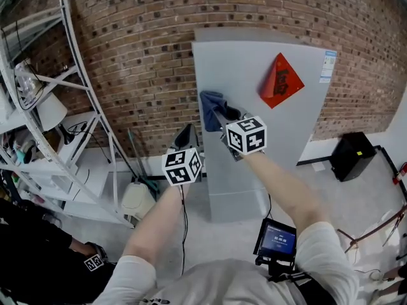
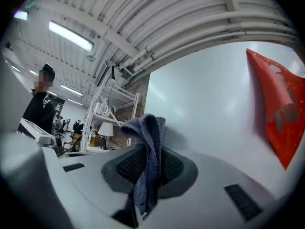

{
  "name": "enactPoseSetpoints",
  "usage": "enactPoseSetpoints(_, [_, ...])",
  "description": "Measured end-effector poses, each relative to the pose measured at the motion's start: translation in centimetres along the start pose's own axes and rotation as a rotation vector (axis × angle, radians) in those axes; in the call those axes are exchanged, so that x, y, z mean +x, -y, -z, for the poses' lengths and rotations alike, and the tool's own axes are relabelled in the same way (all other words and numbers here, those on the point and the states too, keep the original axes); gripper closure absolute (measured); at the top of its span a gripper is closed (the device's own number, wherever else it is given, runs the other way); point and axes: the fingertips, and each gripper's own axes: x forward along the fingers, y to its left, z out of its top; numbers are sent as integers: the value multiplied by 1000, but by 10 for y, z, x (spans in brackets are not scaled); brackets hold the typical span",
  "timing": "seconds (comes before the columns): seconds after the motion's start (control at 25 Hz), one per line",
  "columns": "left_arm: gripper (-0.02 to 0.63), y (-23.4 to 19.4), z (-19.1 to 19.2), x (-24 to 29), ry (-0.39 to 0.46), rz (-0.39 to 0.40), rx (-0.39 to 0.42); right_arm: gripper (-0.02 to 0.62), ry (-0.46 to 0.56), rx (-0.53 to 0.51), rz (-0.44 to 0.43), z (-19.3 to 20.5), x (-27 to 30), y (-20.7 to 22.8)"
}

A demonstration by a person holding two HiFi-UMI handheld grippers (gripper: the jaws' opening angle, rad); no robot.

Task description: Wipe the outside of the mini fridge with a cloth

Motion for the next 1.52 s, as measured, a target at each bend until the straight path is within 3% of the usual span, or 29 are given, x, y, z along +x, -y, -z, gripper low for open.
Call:
enactPoseSetpoints(0.4, [603, 31, 7, 15, -11, 88, -1, 537, 5, 1, 97, 11, -25, 39])
enactPoseSetpoints(0.68, [603, 84, 18, 35, -12, 163, -13, 537, -2, -18, 185, 18, -73, 95])
enactPoseSetpoints(1.0, [603, 151, 36, 62, -22, 225, -25, 537, 1, -48, 222, 24, -129, 154])
enactPoseSetpoints(1.52, [603, 232, 59, 106, -36, 276, -30, 537, 14, -14, 363, 33, -206, 279])
